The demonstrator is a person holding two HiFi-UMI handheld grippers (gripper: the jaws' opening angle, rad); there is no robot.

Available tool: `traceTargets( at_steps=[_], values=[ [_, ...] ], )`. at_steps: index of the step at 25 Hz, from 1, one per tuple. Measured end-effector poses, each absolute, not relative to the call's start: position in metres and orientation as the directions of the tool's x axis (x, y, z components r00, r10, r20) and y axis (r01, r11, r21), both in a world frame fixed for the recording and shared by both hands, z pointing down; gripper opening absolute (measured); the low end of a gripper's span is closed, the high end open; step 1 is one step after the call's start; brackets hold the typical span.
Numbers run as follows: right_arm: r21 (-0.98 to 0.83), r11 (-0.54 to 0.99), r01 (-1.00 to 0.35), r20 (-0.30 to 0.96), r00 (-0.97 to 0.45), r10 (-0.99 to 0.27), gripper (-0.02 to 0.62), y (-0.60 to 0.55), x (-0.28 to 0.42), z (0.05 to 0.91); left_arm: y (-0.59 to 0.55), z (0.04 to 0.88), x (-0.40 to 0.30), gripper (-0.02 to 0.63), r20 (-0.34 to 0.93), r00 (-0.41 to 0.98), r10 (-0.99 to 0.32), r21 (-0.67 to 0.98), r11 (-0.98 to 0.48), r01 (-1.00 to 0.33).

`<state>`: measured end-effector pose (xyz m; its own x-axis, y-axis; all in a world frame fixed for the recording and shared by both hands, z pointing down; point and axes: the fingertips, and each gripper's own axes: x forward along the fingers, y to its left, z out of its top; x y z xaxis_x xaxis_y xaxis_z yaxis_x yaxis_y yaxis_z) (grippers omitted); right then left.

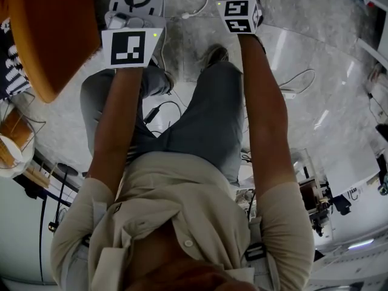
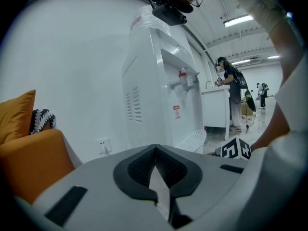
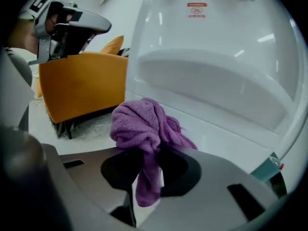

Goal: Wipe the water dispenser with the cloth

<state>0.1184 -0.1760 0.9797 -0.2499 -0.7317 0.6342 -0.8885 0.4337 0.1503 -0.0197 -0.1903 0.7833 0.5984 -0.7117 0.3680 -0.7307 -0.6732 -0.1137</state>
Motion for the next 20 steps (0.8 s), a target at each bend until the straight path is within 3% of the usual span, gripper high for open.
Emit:
traceTargets(
  at_steps=[11,20],
  values=[
    [0.236,0.117,-0.965,0.688,0.081,-0.721,0.098,-0.158,0.282,0.967,-0.189,0.753,-0.018,0.015,0.369,0.599,-0.711,-0.119,-0.675,-0.728],
    [0.199,0.011,-0.98,0.729,0.14,-0.67,0.098,-0.129,0.297,0.924,-0.189,0.693,-0.02,0.017,0.392,0.579,-0.715,-0.125,-0.665,-0.736]
  ],
)
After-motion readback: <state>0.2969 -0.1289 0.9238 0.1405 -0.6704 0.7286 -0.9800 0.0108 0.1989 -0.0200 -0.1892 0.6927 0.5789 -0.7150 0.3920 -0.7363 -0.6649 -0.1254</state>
